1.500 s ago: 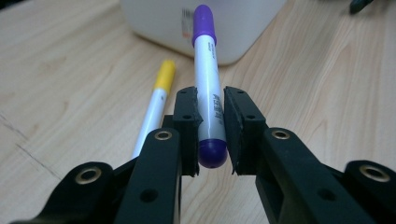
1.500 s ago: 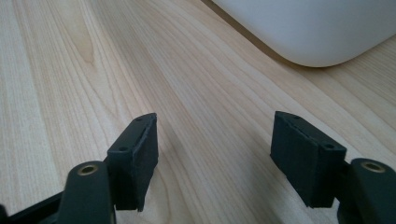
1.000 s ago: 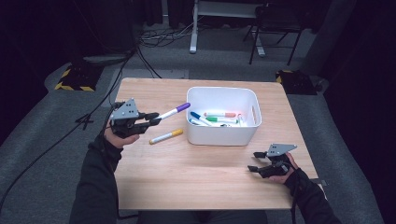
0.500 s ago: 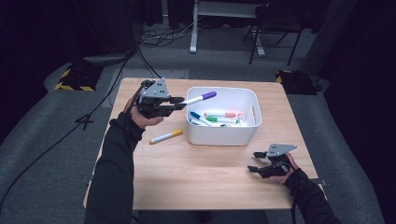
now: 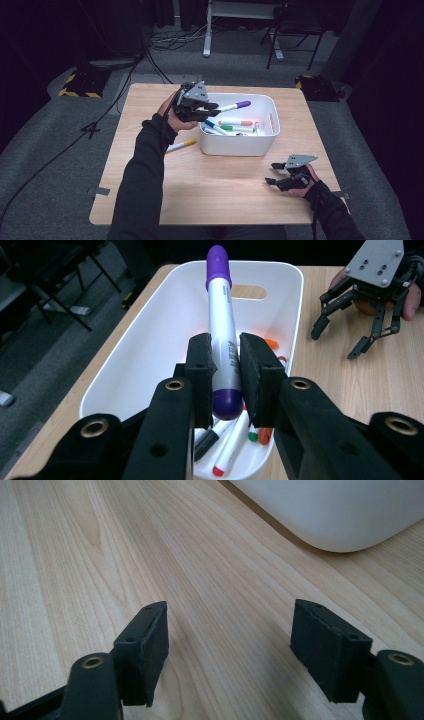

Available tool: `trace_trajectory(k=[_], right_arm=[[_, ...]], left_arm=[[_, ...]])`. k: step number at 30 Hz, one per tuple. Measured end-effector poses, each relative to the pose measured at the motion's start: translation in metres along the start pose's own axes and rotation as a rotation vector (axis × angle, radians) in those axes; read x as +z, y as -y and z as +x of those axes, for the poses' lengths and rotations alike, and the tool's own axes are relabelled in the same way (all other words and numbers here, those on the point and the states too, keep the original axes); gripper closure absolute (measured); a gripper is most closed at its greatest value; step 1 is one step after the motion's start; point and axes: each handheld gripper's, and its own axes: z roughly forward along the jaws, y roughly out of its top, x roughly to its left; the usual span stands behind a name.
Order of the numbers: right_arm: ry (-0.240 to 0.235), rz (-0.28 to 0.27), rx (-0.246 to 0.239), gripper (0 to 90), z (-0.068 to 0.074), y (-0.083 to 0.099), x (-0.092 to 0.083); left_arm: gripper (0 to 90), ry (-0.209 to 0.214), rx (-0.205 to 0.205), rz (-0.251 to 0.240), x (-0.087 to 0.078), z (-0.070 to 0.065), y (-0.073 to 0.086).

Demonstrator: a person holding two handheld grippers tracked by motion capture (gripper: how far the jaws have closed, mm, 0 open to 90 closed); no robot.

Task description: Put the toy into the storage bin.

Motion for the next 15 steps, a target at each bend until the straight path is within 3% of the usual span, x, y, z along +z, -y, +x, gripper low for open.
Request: trace_trajectory(k=[1, 2, 5, 6, 9, 10, 15], right_arm=[[0.0, 0.001, -0.004, 32.0, 0.0, 0.0, 0.0], [0.0, 0.002, -0.001, 32.0, 0.0, 0.0, 0.0], [0.002, 0.009, 0.006, 31.9, 0.001, 0.0, 0.0], [0.001, 0.005, -0.002, 31.9, 0.001, 0.0, 0.0], [-0.001, 0.003, -0.005, 31.9, 0.001, 0.0, 0.0], [-0.002, 0.003, -0.006, 31.9, 0.001, 0.0, 0.0], [-0.002, 0.003, -0.004, 31.9, 0.001, 0.0, 0.0]], left_arm=[[75.8, 0.007, 0.006, 0.01, 0.005, 0.001, -0.002], [75.8, 0.018, -0.034, -0.003, 0.011, -0.002, -0.004], [75.8, 0.035, -0.006, 0.037, 0.026, -0.002, -0.011], [75.8, 0.044, 0.025, 0.068, 0.03, -0.001, -0.014], [75.8, 0.062, 0.028, 0.1, 0.046, -0.002, -0.019], [75.8, 0.086, 0.031, 0.113, 0.05, -0.003, -0.02], [75.8, 0.088, 0.057, 0.156, 0.071, -0.011, -0.025]])
